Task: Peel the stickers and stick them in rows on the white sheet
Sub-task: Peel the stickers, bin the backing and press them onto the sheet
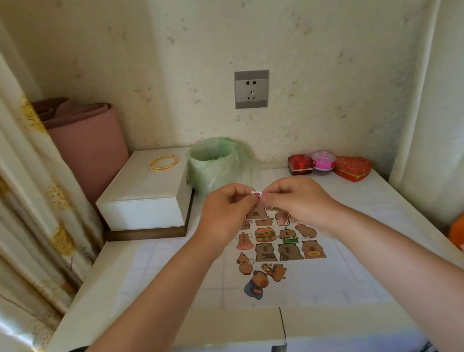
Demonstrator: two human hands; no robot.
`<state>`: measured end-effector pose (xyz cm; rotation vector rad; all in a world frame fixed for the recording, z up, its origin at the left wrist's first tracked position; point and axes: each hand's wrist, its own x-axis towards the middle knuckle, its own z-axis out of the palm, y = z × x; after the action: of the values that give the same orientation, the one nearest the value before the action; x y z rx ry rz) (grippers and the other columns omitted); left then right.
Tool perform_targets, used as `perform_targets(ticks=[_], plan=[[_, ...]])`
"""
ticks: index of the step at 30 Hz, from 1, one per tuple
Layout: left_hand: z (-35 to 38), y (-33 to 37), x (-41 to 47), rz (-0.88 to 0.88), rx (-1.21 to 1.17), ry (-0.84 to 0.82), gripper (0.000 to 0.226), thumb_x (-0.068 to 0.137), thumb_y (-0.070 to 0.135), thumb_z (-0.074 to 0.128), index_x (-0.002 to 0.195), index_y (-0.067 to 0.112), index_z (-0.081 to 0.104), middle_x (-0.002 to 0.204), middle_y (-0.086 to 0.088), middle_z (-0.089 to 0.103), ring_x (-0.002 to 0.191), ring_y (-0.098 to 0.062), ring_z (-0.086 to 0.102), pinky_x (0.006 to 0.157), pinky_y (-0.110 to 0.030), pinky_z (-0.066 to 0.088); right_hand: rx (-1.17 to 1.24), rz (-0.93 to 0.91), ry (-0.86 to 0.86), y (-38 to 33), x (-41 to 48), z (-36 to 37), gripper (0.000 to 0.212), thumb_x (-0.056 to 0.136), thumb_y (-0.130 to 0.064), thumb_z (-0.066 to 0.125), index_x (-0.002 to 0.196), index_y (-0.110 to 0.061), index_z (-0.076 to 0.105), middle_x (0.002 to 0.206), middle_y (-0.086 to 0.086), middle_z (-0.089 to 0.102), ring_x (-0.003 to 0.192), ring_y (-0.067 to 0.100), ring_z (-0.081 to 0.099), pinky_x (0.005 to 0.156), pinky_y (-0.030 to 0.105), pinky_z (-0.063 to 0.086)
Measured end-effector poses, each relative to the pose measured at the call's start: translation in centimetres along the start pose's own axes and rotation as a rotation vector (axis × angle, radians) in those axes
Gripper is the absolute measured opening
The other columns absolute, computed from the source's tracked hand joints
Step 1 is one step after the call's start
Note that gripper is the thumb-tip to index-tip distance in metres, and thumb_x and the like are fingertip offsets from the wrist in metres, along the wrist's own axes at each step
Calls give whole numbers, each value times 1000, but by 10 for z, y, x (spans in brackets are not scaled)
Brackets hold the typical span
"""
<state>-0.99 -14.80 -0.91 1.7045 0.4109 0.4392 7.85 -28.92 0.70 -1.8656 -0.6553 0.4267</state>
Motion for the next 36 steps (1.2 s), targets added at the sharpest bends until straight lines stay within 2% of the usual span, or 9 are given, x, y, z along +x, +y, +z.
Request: perform_targets(ticks=[4,7,10,15,19,23,27,33,36], plan=[[11,6,4,28,88,-18,6,91,16,69,88,18,74,73,4,73,66,-9,66,68,-32,57,18,-38,35,5,-4,-14,8,91,-16,69,90,-16,77,82,5,75,55,20,58,48,20,43],[21,9,7,19,87,-23,4,91,17,69,90,16,73,85,-7,75,79,-24,73,73,-40,60,-1,-52,74,10,-5,-19,8,91,-14,68,89,-15,76,77,1,75,52,18,56,51,22,46],[29,8,7,-3,63,-34,5,91,16,69,92,12,72,88,-12,73,75,-22,74,60,-27,59,-20,-37,118,15,-5,-21,8,89,-13,67,87,-15,75,70,-2,73,49,14,55,52,23,47],[28,0,7,18,154,-73,4,91,17,70,89,15,73,78,-4,76,70,-19,73,58,-20,52,46,-20,62,17,-6,-24,9,90,-16,67,89,-17,76,75,1,73,53,15,57,49,20,45],[26,0,6,20,153,-106,6,93,17,67,91,13,71,76,-6,75,64,-15,69,62,-24,54,-9,-20,33,18,-6,-25,9,89,-14,68,87,-16,77,53,-9,63,50,9,55,50,16,43],[29,-1,5,-12,28,-101,8,94,13,62,91,10,69,74,-10,68,65,-15,61,63,-22,56,41,-2,36,17,-5,-23,10,89,-13,66,87,-13,75,68,-3,72,51,11,54,53,23,45],[29,1,6,1,1,-104,11,97,13,60,90,10,68,69,-6,65,61,-13,57,61,-21,56,262,101,-14,18,-2,-24,16,94,-19,64,96,-8,74,85,3,74,52,14,53,51,28,42],[27,0,6,35,61,-122,11,97,12,60,92,7,69,61,-1,64,52,-9,53,56,-20,50,220,111,-33,21,-4,-21,9,94,-17,67,95,-11,75,77,-1,73,52,11,54,47,26,43],[26,-3,10,45,132,-117,6,95,12,64,93,9,69,69,-6,71,60,-19,63,68,-34,60,80,49,37,21,-5,-19,10,92,-17,69,88,-13,76,69,0,73,49,9,54,48,25,42]])
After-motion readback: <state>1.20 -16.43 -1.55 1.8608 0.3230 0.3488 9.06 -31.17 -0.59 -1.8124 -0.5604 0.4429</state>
